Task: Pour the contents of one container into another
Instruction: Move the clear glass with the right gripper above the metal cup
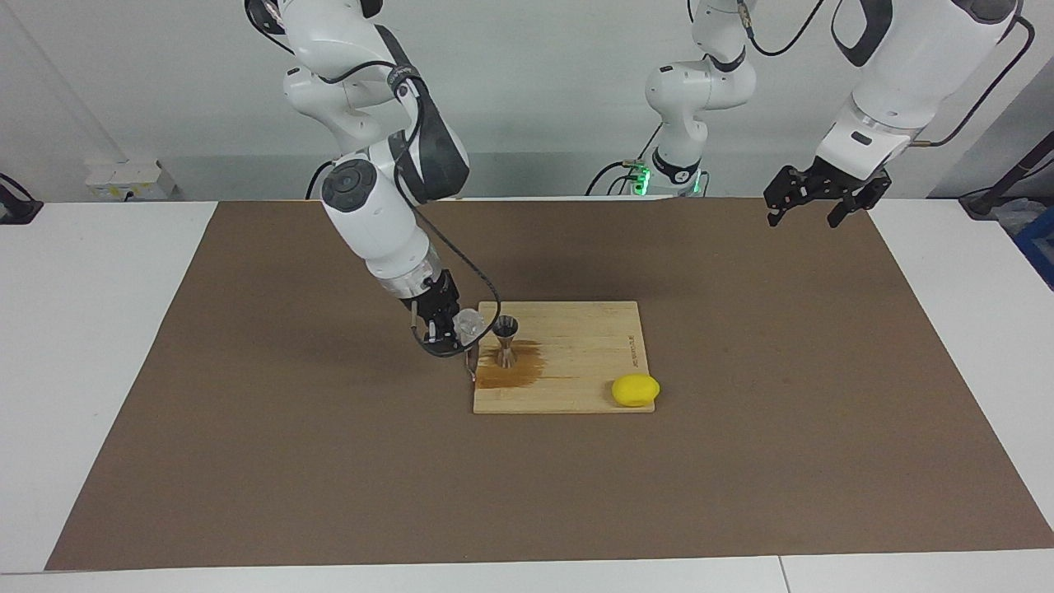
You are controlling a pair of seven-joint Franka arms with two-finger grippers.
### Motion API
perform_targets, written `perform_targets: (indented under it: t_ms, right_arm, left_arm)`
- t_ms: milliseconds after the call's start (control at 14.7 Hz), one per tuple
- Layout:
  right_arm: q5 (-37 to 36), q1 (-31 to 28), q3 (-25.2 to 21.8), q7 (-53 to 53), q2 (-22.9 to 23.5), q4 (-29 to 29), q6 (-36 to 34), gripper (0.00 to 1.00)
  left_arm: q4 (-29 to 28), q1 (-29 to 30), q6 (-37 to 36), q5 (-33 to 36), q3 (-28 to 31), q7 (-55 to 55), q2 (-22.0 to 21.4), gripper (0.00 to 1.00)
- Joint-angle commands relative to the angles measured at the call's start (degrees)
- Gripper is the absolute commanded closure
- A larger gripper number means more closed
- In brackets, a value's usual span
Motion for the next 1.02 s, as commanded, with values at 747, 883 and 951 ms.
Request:
perform_targets:
  t_ms: [747, 883, 951]
  right_arm:
    - [-15.9, 5.2, 0.1, 1.3, 1.8, 2.6, 0.0, 1.0]
    - [-18.2, 5.4, 0.2, 1.3, 1.9, 2.5, -0.3, 1.0]
    - [-18.6, 6.3, 0.1, 1.3, 2.0, 2.5, -0.3, 1.0]
  left_arm:
    - [1.0, -1.8, -2.2, -2.0, 0.9, 0.3, -1.0, 0.0]
    - [0.9, -1.2, -2.1, -2.0, 0.8, 0.3, -1.0, 0.0]
    - [0.8, -1.1, -2.1, -1.9, 0.8, 0.3, -1.1, 0.0]
